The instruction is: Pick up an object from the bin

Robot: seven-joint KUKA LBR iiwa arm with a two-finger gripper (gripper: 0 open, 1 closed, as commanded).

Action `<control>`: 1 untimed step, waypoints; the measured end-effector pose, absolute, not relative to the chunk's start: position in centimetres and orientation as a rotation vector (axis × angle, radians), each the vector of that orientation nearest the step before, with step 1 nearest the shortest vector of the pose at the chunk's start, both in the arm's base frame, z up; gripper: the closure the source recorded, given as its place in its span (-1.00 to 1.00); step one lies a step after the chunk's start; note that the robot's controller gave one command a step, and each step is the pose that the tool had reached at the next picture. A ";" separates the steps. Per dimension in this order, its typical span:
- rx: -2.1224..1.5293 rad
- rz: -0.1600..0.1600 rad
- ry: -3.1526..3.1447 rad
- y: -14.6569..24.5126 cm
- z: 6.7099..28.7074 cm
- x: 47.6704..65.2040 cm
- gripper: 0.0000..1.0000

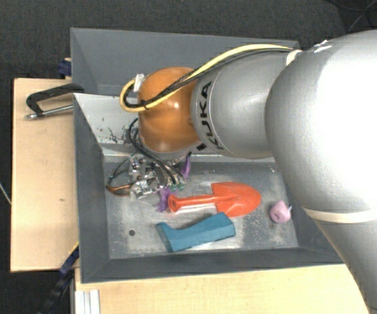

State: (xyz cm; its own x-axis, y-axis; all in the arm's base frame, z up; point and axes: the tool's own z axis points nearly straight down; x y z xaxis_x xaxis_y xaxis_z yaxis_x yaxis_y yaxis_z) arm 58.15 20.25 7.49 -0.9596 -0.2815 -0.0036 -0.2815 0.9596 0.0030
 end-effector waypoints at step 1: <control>-0.446 0.006 3.106 20.3 7.5 58.2 1.00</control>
Offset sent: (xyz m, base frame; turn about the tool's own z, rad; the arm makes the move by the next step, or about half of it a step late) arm 0.0000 0.0000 0.0000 0.0000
